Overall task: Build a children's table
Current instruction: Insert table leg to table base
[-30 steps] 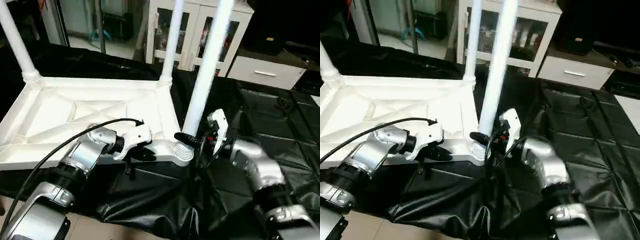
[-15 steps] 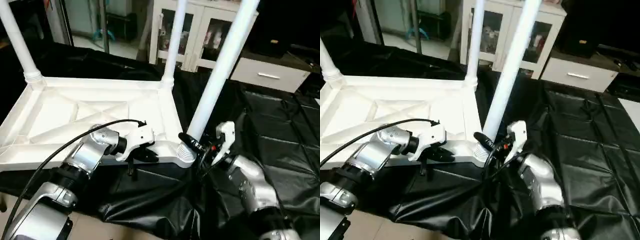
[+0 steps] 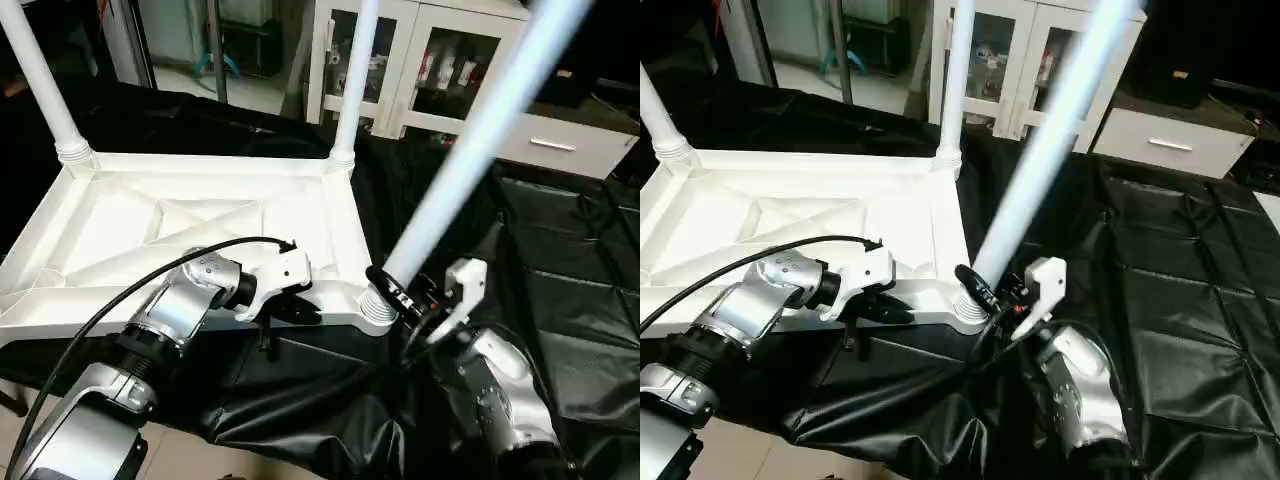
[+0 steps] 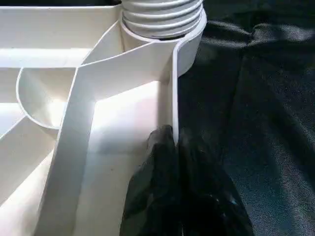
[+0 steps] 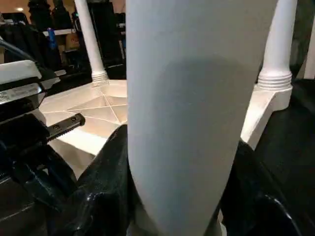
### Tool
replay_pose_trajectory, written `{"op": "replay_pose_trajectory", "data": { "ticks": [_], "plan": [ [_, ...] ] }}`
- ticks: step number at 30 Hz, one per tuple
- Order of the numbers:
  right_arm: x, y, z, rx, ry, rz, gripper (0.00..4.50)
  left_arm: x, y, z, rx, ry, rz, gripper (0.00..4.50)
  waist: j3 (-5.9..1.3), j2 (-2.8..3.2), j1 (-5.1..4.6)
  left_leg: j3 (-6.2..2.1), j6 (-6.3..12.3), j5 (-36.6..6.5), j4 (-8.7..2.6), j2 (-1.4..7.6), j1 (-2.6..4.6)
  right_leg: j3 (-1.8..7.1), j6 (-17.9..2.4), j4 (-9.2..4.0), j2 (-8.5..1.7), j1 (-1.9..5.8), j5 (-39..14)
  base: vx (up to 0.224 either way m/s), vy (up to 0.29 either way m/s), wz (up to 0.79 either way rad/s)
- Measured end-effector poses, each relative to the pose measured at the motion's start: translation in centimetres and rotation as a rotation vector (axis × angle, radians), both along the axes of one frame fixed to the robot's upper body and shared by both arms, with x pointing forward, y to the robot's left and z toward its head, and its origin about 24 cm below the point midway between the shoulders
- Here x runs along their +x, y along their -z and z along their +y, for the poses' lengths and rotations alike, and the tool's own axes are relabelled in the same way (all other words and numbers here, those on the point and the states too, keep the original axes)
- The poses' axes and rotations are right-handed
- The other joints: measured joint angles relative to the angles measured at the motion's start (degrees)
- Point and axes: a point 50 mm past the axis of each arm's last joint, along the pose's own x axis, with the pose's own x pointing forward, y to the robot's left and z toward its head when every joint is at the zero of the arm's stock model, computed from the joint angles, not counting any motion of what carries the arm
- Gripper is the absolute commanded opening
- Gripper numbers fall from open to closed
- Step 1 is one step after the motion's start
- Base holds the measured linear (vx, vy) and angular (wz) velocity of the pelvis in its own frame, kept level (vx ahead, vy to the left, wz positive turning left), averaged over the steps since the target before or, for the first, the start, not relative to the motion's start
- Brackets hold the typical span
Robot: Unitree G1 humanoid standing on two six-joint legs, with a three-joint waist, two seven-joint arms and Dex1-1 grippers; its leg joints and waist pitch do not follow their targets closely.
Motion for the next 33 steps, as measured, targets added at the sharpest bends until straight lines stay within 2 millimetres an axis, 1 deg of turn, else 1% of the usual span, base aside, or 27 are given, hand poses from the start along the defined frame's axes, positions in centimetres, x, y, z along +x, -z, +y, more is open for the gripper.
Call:
{"op": "replay_pose_trajectory", "data": {
  "ticks": [9,15,18,21,23,27,33],
  "plan": [
    [-1.3,0.1,-0.5,-0.055,0.011,-0.057,1.86,0.0,-0.1,-0.1,-0.004,0.010,-0.002,0.00,0.03,0.05,0.26,0.00,0.01,0.00,-0.01,0.00,-0.19,-0.03,0.03,-0.04,0.00,-0.10,-0.02,0.000,0.000,0.00],
    [-1.6,0.1,-0.9,-0.163,-0.047,-0.069,1.86,0.0,0.0,-0.1,-0.001,0.009,-0.002,0.00,-0.03,-0.05,0.25,0.00,0.01,0.00,-0.02,0.00,-0.17,-0.04,0.05,-0.06,0.00,-0.08,-0.03,0.000,0.000,0.00],
    [-1.6,0.0,-1.0,-0.185,-0.078,-0.067,1.86,0.0,0.0,-0.1,0.001,0.013,0.000,0.00,-0.07,-0.10,0.28,0.00,0.01,-0.01,-0.02,0.00,-0.16,-0.04,0.07,-0.06,0.00,-0.06,-0.04,0.000,0.000,0.00],
    [-1.3,-0.4,-1.2,-0.229,-0.154,-0.053,1.86,-0.1,0.0,-0.1,0.003,0.019,0.005,0.00,-0.15,-0.22,0.33,0.00,0.02,-0.01,-0.03,-0.01,-0.15,-0.04,0.09,-0.06,0.00,-0.05,-0.05,0.000,0.000,0.00],
    [-1.2,-0.6,-1.3,-0.245,-0.185,-0.040,1.86,-0.2,0.1,-0.1,0.004,0.022,0.010,0.00,-0.31,-0.47,0.46,-0.01,0.02,-0.01,-0.07,0.01,-0.14,-0.08,0.17,-0.05,0.00,-0.04,-0.11,0.000,0.000,0.00],
    [-0.9,-0.8,-1.4,-0.269,-0.233,-0.021,1.86,-0.3,0.2,-0.1,0.006,0.028,0.017,0.00,-0.45,-0.66,0.60,0.01,0.01,-0.02,-0.08,0.00,-0.08,-0.08,0.17,-0.05,0.00,0.00,-0.12,0.000,0.000,0.00],
    [0.3,-2.0,-1.4,-0.374,-0.381,0.025,1.86,-0.4,0.3,0.0,0.011,0.033,0.022,0.00,-0.57,-0.83,0.67,0.01,0.00,-0.02,-0.10,0.03,0.11,-0.07,0.22,-0.02,0.00,0.14,-0.15,0.000,0.000,0.00]
  ]
}}
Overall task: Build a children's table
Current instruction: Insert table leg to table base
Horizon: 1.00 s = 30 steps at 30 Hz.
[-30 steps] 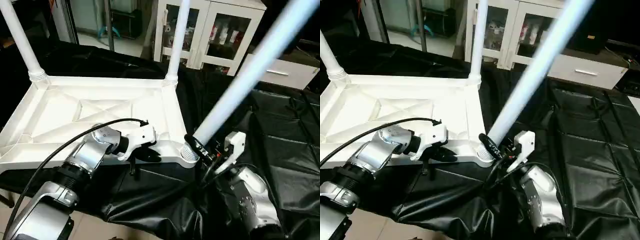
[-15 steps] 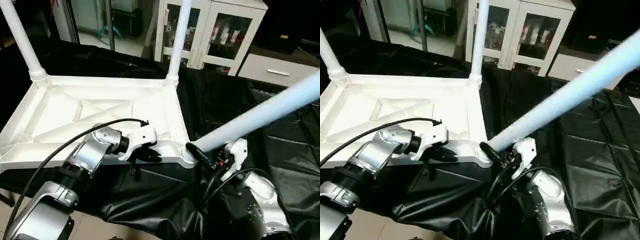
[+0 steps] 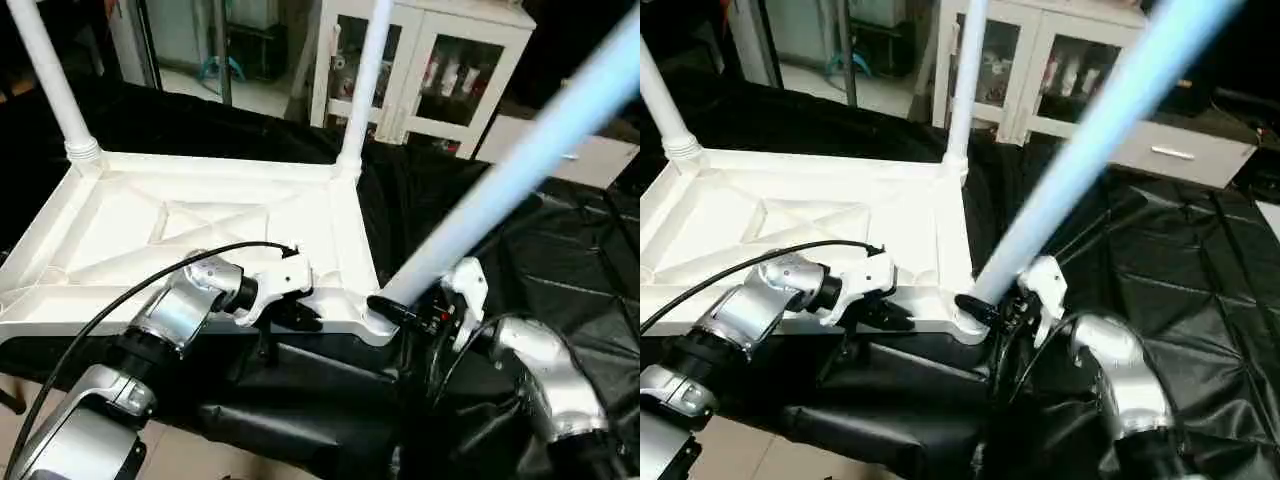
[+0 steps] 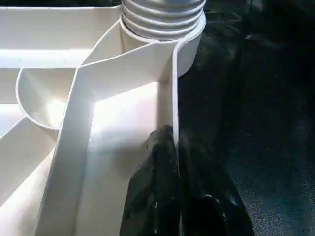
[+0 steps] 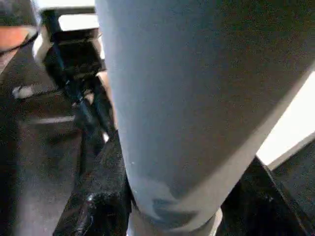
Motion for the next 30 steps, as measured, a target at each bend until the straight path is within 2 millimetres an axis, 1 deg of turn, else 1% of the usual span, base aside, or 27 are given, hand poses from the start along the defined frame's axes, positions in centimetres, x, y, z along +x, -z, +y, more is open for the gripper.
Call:
{"op": "replay_pose_trajectory", "data": {
  "ticks": [3,7,9,12,16,18,20,21,22,23,24,26,28,30],
  "plan": [
    [0.4,-0.4,0.1,-0.035,-0.043,0.019,1.86,-0.1,0.0,0.0,0.002,0.002,0.003,0.00,-0.07,-0.10,0.06,0.01,-0.02,-0.02,-0.02,0.00,0.00,-0.02,0.00,0.00,0.00,-0.01,-0.03,0.000,0.000,0.00],
    [1.2,-0.9,0.2,-0.066,-0.092,0.075,1.86,-0.1,0.0,0.1,0.003,0.002,0.005,0.00,-0.09,-0.01,-0.01,0.02,-0.04,-0.03,-0.02,0.00,0.02,-0.01,-0.02,0.05,0.00,-0.01,-0.04,0.000,0.000,0.00],
    [1.4,-0.9,0.3,-0.069,-0.100,0.100,1.86,-0.2,0.1,0.1,0.004,0.001,0.008,0.00,-0.25,-0.03,0.02,0.02,-0.04,-0.03,-0.02,0.01,0.03,-0.02,-0.03,0.06,0.01,-0.01,-0.05,0.000,0.000,0.00],
    [1.6,-0.8,0.4,-0.066,-0.103,0.116,1.86,-0.2,0.1,0.2,0.007,-0.003,0.012,0.00,-0.46,0.19,-0.02,0.03,-0.05,-0.03,-0.01,0.00,0.05,0.00,-0.03,0.07,0.00,-0.01,-0.05,0.000,0.000,0.00],
    [1.8,-0.5,0.6,-0.057,-0.104,0.140,1.86,-0.2,0.3,0.4,0.018,-0.010,0.018,0.00,-0.76,0.40,-0.26,0.02,-0.06,-0.02,-0.01,0.04,0.11,-0.01,-0.03,0.13,0.03,0.00,-0.06,0.000,0.000,0.00],
    [1.9,-0.2,0.7,-0.051,-0.096,0.152,1.86,-0.2,0.4,0.5,0.026,-0.012,0.022,0.00,-0.96,0.36,-0.33,0.01,-0.07,-0.02,-0.01,0.05,0.12,-0.02,-0.02,0.13,0.03,0.00,-0.06,0.000,0.000,0.00],
    [2.0,0.0,1.0,-0.053,-0.079,0.153,1.86,-0.2,0.5,0.7,0.035,-0.018,0.023,0.00,-1.03,0.28,-0.61,0.00,-0.07,-0.02,0.01,0.05,0.24,-0.01,-0.02,0.13,0.03,0.13,-0.05,0.000,0.000,0.00],
    [2.2,0.1,1.4,-0.056,-0.063,0.149,1.86,-0.2,0.5,0.9,0.040,-0.025,0.022,0.00,-1.03,0.28,-1.07,-0.02,-0.07,-0.02,0.03,0.05,0.41,0.00,0.00,0.13,0.03,0.28,-0.03,0.000,0.000,0.00],
    [2.5,0.3,1.8,-0.055,-0.039,0.144,1.86,-0.1,0.6,1.1,0.050,-0.041,0.016,0.00,-1.04,0.26,-1.51,-0.08,-0.08,-0.03,0.03,0.04,0.71,0.01,0.22,0.12,0.03,0.51,-0.14,0.000,0.000,0.00],
    [2.5,0.5,2.0,-0.056,-0.027,0.144,1.86,-0.1,0.6,1.1,0.056,-0.048,0.015,0.00,-1.03,0.27,-1.64,-0.20,-0.10,-0.04,0.01,0.04,0.97,0.00,0.41,0.10,0.03,0.75,-0.25,0.000,0.000,0.00],
    [2.5,0.6,2.2,-0.052,-0.016,0.146,1.86,0.0,0.7,1.2,0.061,-0.056,0.017,0.00,-1.02,0.26,-1.77,-0.31,-0.12,-0.06,0.01,0.04,1.14,-0.02,0.56,0.07,0.03,0.80,-0.34,0.000,0.000,0.00],
    [2.7,0.9,2.5,-0.043,0.009,0.146,1.86,0.0,0.7,1.4,0.070,-0.069,0.013,0.00,-1.00,0.29,-2.03,-0.96,-0.15,-0.09,-0.03,-0.09,1.19,-0.30,0.65,-0.26,0.03,0.76,-0.40,-0.052,-0.003,-0.07],
    [2.7,1.0,2.8,-0.039,0.021,0.146,1.86,0.1,0.7,1.5,0.075,-0.075,0.012,0.00,-1.01,0.32,-2.37,-1.67,-0.15,-0.09,-0.35,-0.46,1.17,-0.50,0.65,-0.93,0.05,0.90,-0.40,0.000,0.000,0.00],
    [2.8,0.9,2.8,-0.038,0.026,0.141,1.86,0.1,0.7,1.6,0.074,-0.077,0.011,0.00,-1.03,0.33,-2.63,-1.68,-0.15,-0.09,-0.43,-0.53,1.01,-0.44,0.64,-1.34,0.05,0.97,-0.40,0.000,0.000,0.00]
  ]
}}
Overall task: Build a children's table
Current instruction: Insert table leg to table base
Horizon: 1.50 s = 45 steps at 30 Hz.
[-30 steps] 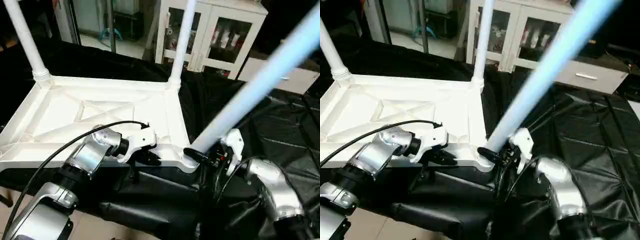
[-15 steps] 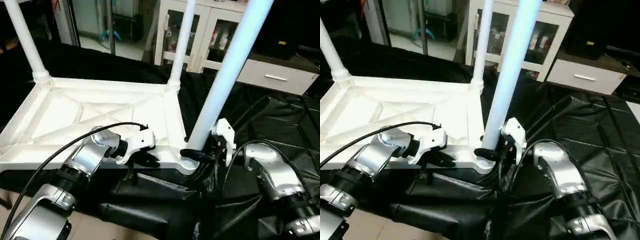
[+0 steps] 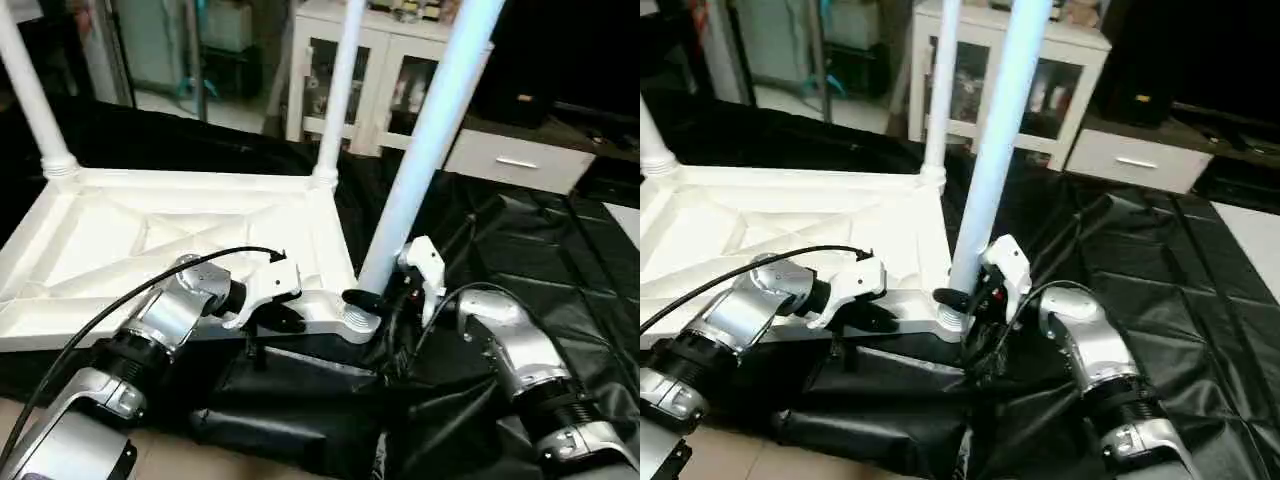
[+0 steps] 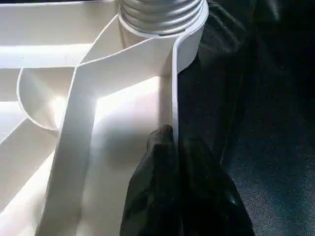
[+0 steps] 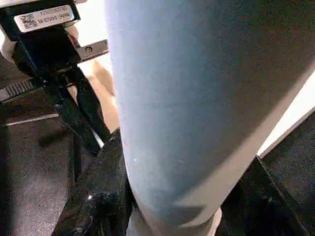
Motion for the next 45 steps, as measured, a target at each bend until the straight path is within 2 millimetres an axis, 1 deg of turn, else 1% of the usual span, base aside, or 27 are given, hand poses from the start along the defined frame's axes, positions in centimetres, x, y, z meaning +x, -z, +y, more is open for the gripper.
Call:
{"op": "replay_pose_trajectory", "data": {
  "ticks": [2,4,12,13,16,18,20,22,23,25,26,27,29,30,31,32,33,35,41,45],
  "plan": [
    [0.0,0.0,0.0,0.001,0.001,0.000,1.86,0.0,0.0,0.0,0.000,0.002,0.002,0.00,-0.01,-0.01,-0.39,0.14,0.02,-0.01,0.02,-0.06,0.02,0.15,-0.05,-0.24,0.00,-0.04,0.03,0.000,0.000,0.00],
    [0.0,0.1,0.0,0.002,0.001,0.001,1.86,0.0,0.0,0.0,0.000,0.001,0.005,0.00,0.00,-0.01,-0.55,0.23,0.04,-0.01,0.03,-0.08,0.05,0.23,-0.05,-0.38,0.00,-0.09,0.03,0.000,0.000,0.00],
    [0.2,0.2,0.2,0.008,0.010,-0.001,1.86,0.0,0.1,0.1,0.000,-0.010,0.003,0.00,0.00,-0.05,-0.59,0.22,0.05,-0.02,-0.04,-0.06,0.12,0.20,-0.05,-0.39,0.00,-0.17,0.03,0.000,0.000,0.00],
    [0.4,0.3,0.4,0.018,0.039,-0.003,1.86,0.1,0.1,0.0,-0.008,-0.021,0.000,0.00,0.00,-0.05,-0.73,0.22,0.04,-0.02,-0.04,-0.06,0.14,0.20,-0.05,-0.39,0.00,-0.19,0.03,0.000,0.000,0.00],
    [1.7,0.4,1.3,0.053,0.216,0.000,1.86,0.6,0.3,-0.3,-0.034,-0.127,-0.021,0.00,0.03,-0.05,-1.41,0.18,0.04,-0.02,-0.05,-0.08,-0.01,0.16,-0.05,-0.47,0.00,-0.25,0.03,0.000,0.000,0.00],
    [2.9,0.6,1.6,0.065,0.396,0.013,1.86,1.2,0.6,-1.5,-0.062,-0.219,-0.039,0.00,0.11,-0.19,-1.85,0.16,0.04,-0.02,0.00,-0.12,-0.13,0.15,-0.05,-0.51,-0.01,-0.53,0.03,0.000,0.000,0.00],
    [3.7,0.5,1.4,0.062,0.532,0.019,1.86,1.7,0.7,-3.2,-0.082,-0.273,-0.046,0.00,0.21,-0.37,-1.91,0.17,0.04,-0.02,0.01,-0.16,-0.37,0.19,-0.05,-0.53,-0.01,-0.90,0.03,0.000,0.000,0.00],
    [4.5,0.3,1.2,0.057,0.665,0.019,1.86,2.3,0.6,-5.1,-0.091,-0.330,-0.054,0.00,0.23,-0.39,-1.75,0.19,0.05,-0.01,0.02,-0.16,-0.78,0.21,-0.11,-0.50,-0.01,-1.27,0.07,0.000,0.000,0.00],
    [4.8,0.3,1.1,0.053,0.708,0.020,1.86,2.5,0.6,-5.7,-0.091,-0.347,-0.058,0.00,0.27,-0.39,-1.70,0.22,0.05,-0.01,0.01,-0.15,-0.90,0.22,-0.18,-0.47,-0.01,-1.33,0.11,0.000,0.000,0.00],
    [5.2,0.1,1.1,0.036,0.776,0.013,1.86,2.8,0.6,-6.8,-0.095,-0.376,-0.070,0.00,0.42,-0.47,-1.44,0.46,0.05,0.00,0.03,-0.12,-0.97,0.35,-0.51,-0.38,-0.01,-1.39,0.61,0.000,0.000,0.00],
    [5.5,-0.1,1.2,0.016,0.818,0.005,1.86,3.0,0.5,-7.6,-0.095,-0.395,-0.081,0.00,0.44,-0.46,-1.16,0.47,0.05,0.00,0.00,-0.10,-0.99,0.34,-0.50,-0.38,-0.01,-1.41,0.63,0.000,0.000,0.00],
    [5.8,-0.2,1.4,0.009,0.856,0.001,1.86,3.2,0.4,-8.3,-0.095,-0.417,-0.091,0.00,0.52,-0.59,-0.86,0.46,0.04,0.00,0.02,-0.08,-1.00,0.33,-0.48,-0.36,-0.01,-1.39,0.64,0.000,0.000,0.00],
    [6.3,-0.8,1.3,-0.007,0.919,-0.022,1.86,3.4,0.1,-9.5,-0.104,-0.436,-0.115,0.00,0.66,-0.51,-0.46,0.58,0.04,0.01,0.02,-0.08,-1.14,0.42,-0.44,-0.38,-0.03,-1.60,0.97,0.000,0.000,0.00],
    [6.3,-0.8,1.2,-0.004,0.932,-0.030,1.86,3.4,0.0,-9.7,-0.107,-0.436,-0.120,0.00,0.69,-0.56,-0.39,0.75,0.03,0.02,0.05,-0.09,-1.38,0.56,-0.33,-0.40,-0.07,-1.61,1.80,0.000,0.000,0.00],
    [6.5,-0.9,1.3,-0.003,0.963,-0.032,1.86,3.5,-0.1,-10.1,-0.107,-0.442,-0.124,0.00,0.70,-0.56,-0.37,0.91,0.03,0.03,0.27,-0.04,-1.46,0.62,0.00,-0.28,-0.08,-1.62,2.36,0.000,0.000,0.00],
    [6.7,-1.1,1.4,-0.004,0.983,-0.035,1.86,3.5,-0.2,-10.3,-0.107,-0.446,-0.134,0.00,0.71,-0.53,-0.33,0.94,0.02,0.02,0.18,0.04,-1.50,0.56,0.10,-0.30,-0.02,-1.67,2.29,0.000,0.000,0.00],
    [6.8,-1.3,1.5,-0.004,1.000,-0.039,1.86,3.6,-0.3,-10.4,-0.109,-0.449,-0.141,0.00,0.70,-0.54,-0.29,0.93,0.01,0.03,0.11,0.06,-1.77,0.47,0.17,-0.30,0.00,-1.87,2.22,0.060,-0.010,0.05],
    [7.0,-1.6,1.6,-0.003,1.026,-0.053,1.86,3.7,-0.6,-10.6,-0.113,-0.452,-0.151,0.00,0.67,-0.53,-0.20,1.01,-0.14,0.13,0.01,0.08,-2.02,0.41,0.10,-0.26,0.01,-2.20,2.14,0.068,-0.008,0.02],
    [7.1,-1.6,1.7,0.001,1.039,-0.047,1.86,3.8,-0.5,-10.6,-0.108,-0.450,-0.155,0.00,0.75,-0.71,-0.21,1.15,-0.10,0.11,-0.01,0.10,-1.94,0.44,0.00,-0.27,-0.02,-2.13,2.08,0.000,0.000,0.00],
    [7.2,-1.5,1.8,0.009,1.043,-0.044,1.86,3.9,-0.5,-10.5,-0.106,-0.450,-0.155,0.00,0.76,-0.71,-0.24,1.15,-0.12,0.12,0.00,0.11,-1.91,0.45,0.00,-0.26,-0.02,-2.11,2.08,0.000,0.000,0.00]
  ]
}}
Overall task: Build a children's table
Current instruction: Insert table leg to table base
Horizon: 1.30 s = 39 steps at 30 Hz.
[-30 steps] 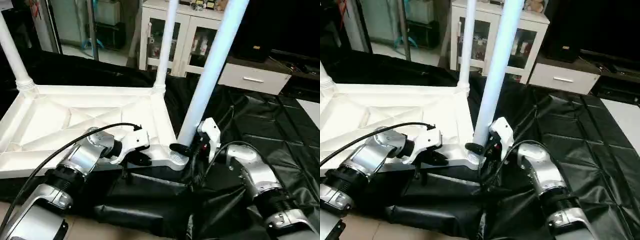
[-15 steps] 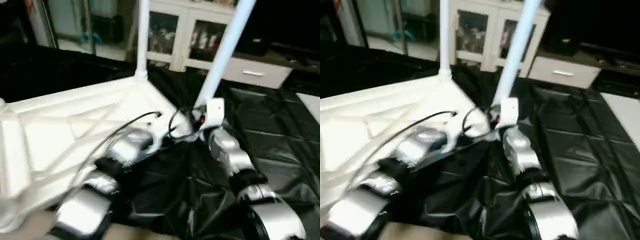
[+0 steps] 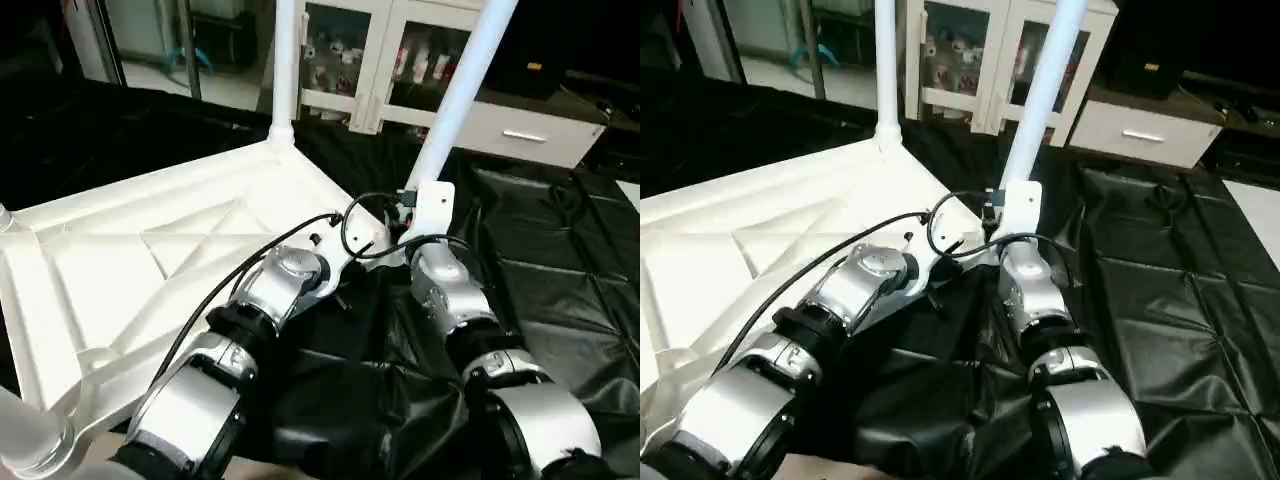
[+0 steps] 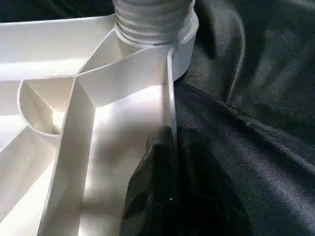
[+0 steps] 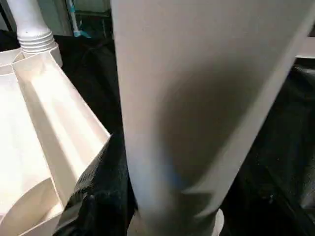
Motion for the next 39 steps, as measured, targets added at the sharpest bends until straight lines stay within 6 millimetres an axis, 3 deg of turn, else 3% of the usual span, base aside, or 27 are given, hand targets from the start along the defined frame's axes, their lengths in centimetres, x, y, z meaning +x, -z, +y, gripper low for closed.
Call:
{"op": "replay_pose_trajectory", "data": {
  "ticks": [3,4,5,8,10,16,20,26,39],
  "plan": [
    [0.0,0.1,0.1,0.009,-0.002,-0.008,1.86,0.0,0.0,0.0,-0.002,-0.001,0.001,0.00,0.02,0.03,-0.06,0.01,0.00,0.00,0.01,0.00,0.00,0.01,-0.02,0.01,0.00,0.00,0.02,0.000,0.000,0.00],
    [0.0,0.1,0.0,0.013,-0.002,-0.015,2.42,0.0,0.0,0.0,-0.002,-0.001,0.001,0.00,0.04,0.07,-0.06,0.01,0.00,0.00,0.01,0.00,0.00,0.01,-0.02,0.01,0.00,0.00,0.02,0.000,0.000,0.00],
    [0.0,0.1,0.0,0.018,-0.010,-0.022,2.56,0.0,0.0,0.0,-0.004,0.001,0.000,0.00,0.10,0.16,-0.04,0.01,0.00,0.00,0.02,0.00,-0.01,0.01,-0.04,0.02,0.00,0.00,0.03,0.000,0.000,0.00],
    [-0.4,0.7,-0.2,0.028,-0.040,-0.023,2.90,0.2,-0.3,0.1,-0.014,0.013,-0.001,0.00,0.46,0.59,0.05,0.09,0.01,0.01,0.07,0.00,-0.08,0.03,-0.07,0.02,-0.01,-0.04,0.06,0.000,0.000,0.00],
    [-0.4,0.7,-0.3,0.035,-0.054,-0.025,2.90,0.2,-0.4,0.2,-0.016,0.017,-0.003,0.00,0.54,0.63,0.06,0.11,0.02,0.02,0.07,0.01,-0.08,-0.01,-0.07,0.04,0.00,-0.05,0.06,0.000,0.000,0.00],
    [-0.4,0.4,-0.4,0.045,-0.104,-0.050,3.45,0.3,-0.5,0.4,-0.020,0.026,-0.010,0.00,0.78,0.80,0.02,0.15,0.04,0.03,0.15,0.02,-0.11,-0.01,-0.10,0.10,0.00,-0.09,0.07,0.000,0.000,0.00],
    [-1.0,0.2,-1.6,0.073,-0.191,-0.089,3.81,0.4,-0.7,0.9,-0.027,0.046,-0.006,0.00,0.95,0.89,0.19,0.20,0.13,0.08,0.19,0.02,-0.15,-0.04,-0.11,0.16,0.00,-0.21,0.06,0.000,0.000,0.00],
    [-4.1,0.8,-4.6,0.063,-0.436,-0.060,4.43,0.5,-1.2,2.8,-0.016,0.113,-0.015,0.00,1.22,1.06,1.16,0.34,0.63,0.12,0.50,0.07,-0.45,0.00,-0.13,0.27,0.00,-0.44,0.05,0.000,0.000,0.00],
    [-7.4,-2.0,-9.0,0.038,-0.821,-0.007,4.43,-1.4,-1.1,6.3,-0.011,0.278,0.038,0.00,1.36,1.18,1.55,0.52,0.58,0.12,0.81,0.46,-0.36,0.04,-0.33,0.93,-0.01,-0.45,-0.07,0.000,0.000,0.00]
  ]
}}
